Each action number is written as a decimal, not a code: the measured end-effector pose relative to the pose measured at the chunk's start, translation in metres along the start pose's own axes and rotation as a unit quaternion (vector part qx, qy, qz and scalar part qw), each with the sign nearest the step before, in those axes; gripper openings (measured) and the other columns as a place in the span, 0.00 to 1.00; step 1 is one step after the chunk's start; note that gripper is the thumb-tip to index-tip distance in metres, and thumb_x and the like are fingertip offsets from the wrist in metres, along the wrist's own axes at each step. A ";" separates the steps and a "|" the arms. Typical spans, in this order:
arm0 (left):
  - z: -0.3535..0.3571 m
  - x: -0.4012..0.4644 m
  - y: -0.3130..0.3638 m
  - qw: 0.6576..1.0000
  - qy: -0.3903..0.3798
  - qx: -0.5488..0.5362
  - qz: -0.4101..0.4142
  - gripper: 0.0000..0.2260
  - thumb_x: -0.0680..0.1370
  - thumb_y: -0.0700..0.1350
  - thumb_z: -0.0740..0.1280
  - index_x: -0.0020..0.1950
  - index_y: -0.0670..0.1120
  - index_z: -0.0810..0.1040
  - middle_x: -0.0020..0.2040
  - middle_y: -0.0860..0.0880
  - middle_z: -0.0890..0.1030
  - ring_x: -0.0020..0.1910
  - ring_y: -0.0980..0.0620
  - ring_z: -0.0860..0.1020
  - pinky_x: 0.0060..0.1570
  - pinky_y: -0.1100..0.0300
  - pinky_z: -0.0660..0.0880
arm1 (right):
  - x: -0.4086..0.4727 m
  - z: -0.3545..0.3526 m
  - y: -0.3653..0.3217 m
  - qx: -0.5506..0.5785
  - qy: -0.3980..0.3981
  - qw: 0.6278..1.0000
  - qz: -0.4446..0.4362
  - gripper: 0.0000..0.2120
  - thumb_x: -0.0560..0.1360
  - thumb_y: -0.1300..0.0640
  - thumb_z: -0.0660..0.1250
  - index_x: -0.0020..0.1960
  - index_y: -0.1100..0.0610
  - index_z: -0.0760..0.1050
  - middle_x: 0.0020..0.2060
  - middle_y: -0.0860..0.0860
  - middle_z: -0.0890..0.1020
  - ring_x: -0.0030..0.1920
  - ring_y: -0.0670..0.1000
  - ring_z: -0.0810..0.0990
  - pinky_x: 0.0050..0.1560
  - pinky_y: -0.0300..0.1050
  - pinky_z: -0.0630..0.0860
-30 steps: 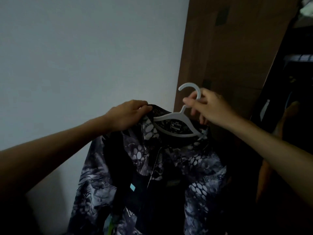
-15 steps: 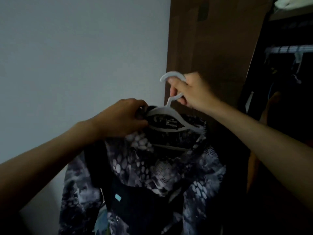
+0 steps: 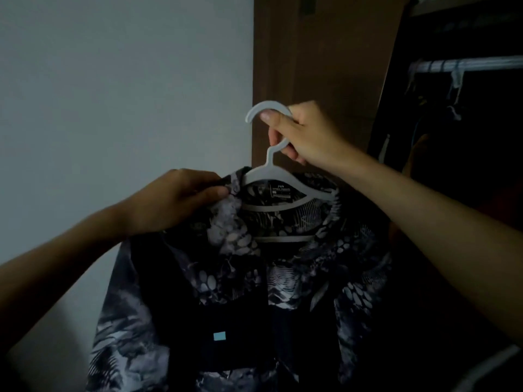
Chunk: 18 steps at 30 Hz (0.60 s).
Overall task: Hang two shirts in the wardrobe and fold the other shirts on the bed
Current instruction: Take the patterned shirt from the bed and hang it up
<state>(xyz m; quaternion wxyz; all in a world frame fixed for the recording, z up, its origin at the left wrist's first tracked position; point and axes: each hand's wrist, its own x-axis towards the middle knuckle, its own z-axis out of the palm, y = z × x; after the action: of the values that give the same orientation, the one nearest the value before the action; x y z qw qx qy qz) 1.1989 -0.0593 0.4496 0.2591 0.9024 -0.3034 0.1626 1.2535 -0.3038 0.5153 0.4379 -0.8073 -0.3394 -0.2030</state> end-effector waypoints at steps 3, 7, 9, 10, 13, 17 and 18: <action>-0.004 0.007 0.006 1.000 -0.007 -0.026 -0.010 0.10 0.82 0.55 0.62 0.44 0.56 0.79 0.40 0.60 0.82 0.40 0.63 0.81 0.41 0.70 0.72 | 0.000 -0.014 -0.001 -0.011 0.023 1.000 -0.013 0.20 0.83 0.52 0.62 0.36 0.62 0.77 0.22 0.54 0.72 0.18 0.44 0.68 0.23 0.33 0.65; -0.009 0.016 0.008 0.999 -0.046 0.009 0.011 0.13 0.81 0.56 0.62 0.44 0.51 0.80 0.40 0.54 0.83 0.40 0.57 0.81 0.41 0.67 0.74 | -0.007 -0.014 0.008 0.023 0.006 0.997 0.074 0.17 0.82 0.49 0.64 0.38 0.57 0.75 0.26 0.51 0.75 0.24 0.46 0.72 0.27 0.38 0.71; -0.001 0.014 0.001 0.999 -0.041 0.001 0.022 0.14 0.82 0.55 0.61 0.43 0.49 0.78 0.39 0.53 0.82 0.39 0.56 0.81 0.40 0.64 0.75 | -0.021 -0.023 0.017 -0.006 -0.130 0.980 0.152 0.12 0.79 0.46 0.67 0.47 0.55 0.78 0.38 0.46 0.83 0.38 0.45 0.81 0.44 0.40 0.79; 0.003 0.014 -0.004 0.999 -0.033 0.000 0.027 0.14 0.82 0.55 0.60 0.43 0.49 0.78 0.39 0.54 0.82 0.39 0.56 0.81 0.40 0.62 0.74 | -0.032 -0.030 0.021 -0.015 -0.214 0.957 0.195 0.12 0.78 0.47 0.68 0.53 0.55 0.79 0.46 0.45 0.84 0.46 0.44 0.83 0.52 0.39 0.79; 0.005 0.022 -0.016 0.998 -0.045 -0.001 0.035 0.15 0.83 0.58 0.59 0.46 0.50 0.78 0.40 0.55 0.82 0.41 0.58 0.82 0.43 0.60 0.75 | -0.068 -0.034 0.033 -0.005 -0.396 0.862 0.315 0.23 0.73 0.54 0.75 0.64 0.64 0.77 0.60 0.56 0.83 0.60 0.55 0.82 0.64 0.52 0.77; 0.011 0.053 -0.011 0.985 -0.121 -0.091 0.083 0.13 0.83 0.54 0.63 0.51 0.47 0.82 0.45 0.52 0.85 0.47 0.53 0.85 0.49 0.55 0.79 | -0.099 -0.037 0.029 0.070 -0.408 0.836 0.361 0.14 0.76 0.70 0.69 0.61 0.63 0.78 0.56 0.56 0.83 0.55 0.53 0.83 0.56 0.46 0.82; 0.013 0.062 -0.007 0.981 -0.128 -0.110 0.091 0.12 0.83 0.52 0.63 0.49 0.47 0.82 0.45 0.52 0.86 0.47 0.53 0.85 0.48 0.56 0.80 | -0.106 -0.041 0.022 0.124 -0.371 0.837 0.381 0.14 0.77 0.72 0.65 0.59 0.60 0.79 0.54 0.52 0.84 0.53 0.50 0.83 0.53 0.43 0.82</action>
<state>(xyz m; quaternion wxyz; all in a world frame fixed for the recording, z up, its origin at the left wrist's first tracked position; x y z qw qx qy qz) 1.2521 -0.0907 0.4644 0.3005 0.8503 -0.4307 0.0345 1.1959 -0.3860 0.4585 0.4182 -0.8266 -0.1643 0.3389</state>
